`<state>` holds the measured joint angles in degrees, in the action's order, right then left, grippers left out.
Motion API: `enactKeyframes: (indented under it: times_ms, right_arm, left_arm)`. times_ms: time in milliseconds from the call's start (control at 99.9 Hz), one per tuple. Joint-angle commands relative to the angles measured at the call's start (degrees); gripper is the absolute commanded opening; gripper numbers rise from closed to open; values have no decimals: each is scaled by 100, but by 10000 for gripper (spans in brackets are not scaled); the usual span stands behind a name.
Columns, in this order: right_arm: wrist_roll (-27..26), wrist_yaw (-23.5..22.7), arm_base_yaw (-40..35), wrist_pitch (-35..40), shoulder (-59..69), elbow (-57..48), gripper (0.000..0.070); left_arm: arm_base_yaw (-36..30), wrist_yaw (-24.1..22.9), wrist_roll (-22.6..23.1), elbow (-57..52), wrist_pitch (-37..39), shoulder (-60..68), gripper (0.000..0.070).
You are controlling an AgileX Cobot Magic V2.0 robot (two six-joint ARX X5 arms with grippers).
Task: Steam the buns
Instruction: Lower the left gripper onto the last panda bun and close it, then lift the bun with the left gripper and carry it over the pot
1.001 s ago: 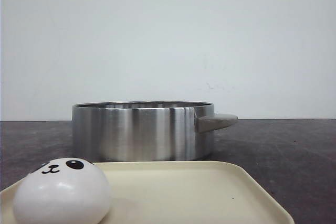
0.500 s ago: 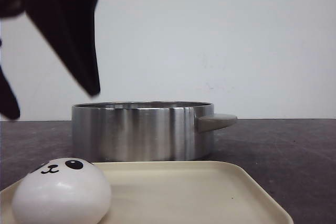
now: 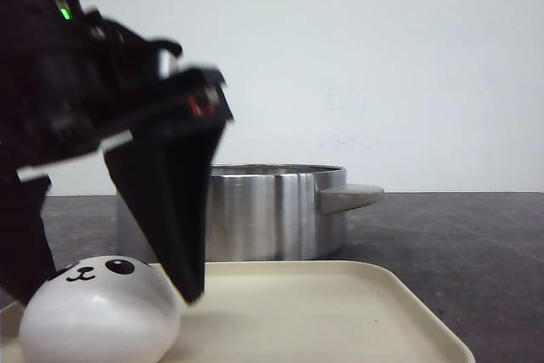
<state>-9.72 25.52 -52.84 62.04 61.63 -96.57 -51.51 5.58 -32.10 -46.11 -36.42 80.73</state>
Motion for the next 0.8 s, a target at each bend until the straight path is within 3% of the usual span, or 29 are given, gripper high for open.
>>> enactKeyframes:
  times_ms: [0,40,80,120,190,200,230,520,660,791]
  right_arm:
    - [-109,4,-61,-17,50,-61,0]
    - [-149,4,-61,15,48,-61,0]
    - [-170,4,-61,35,46,-59,0]
    - [-188,7,-61,66,46,-59,0]
    - [-188,7,-61,79,48,-59,0]
    - [-190,7,-61,79,48,-59,0]
    - [-201,7,-61,83,48,-59,0]
    - [-227,15,-61,103,48,-50,0]
    - [-229,22,-61,90,52,-50,0]
    - [-229,24,-61,74,87,-50,0]
  left_arm:
    - [-50,107,133,-20,57,221,624]
    - [-50,140,144,-22,50,330,607]
    - [-52,162,153,-20,37,426,521]
    - [-52,179,177,-22,37,498,378]
    - [-52,177,267,-22,48,540,14]
    - [-52,177,271,-22,52,540,0]
    - [-52,184,269,-24,79,529,22]
    - [-50,328,323,-516,35,-175,6]
    - [-50,284,769,-1167,-42,-533,7]
    - [15,-103,1189,-1875,-9,-592,6]
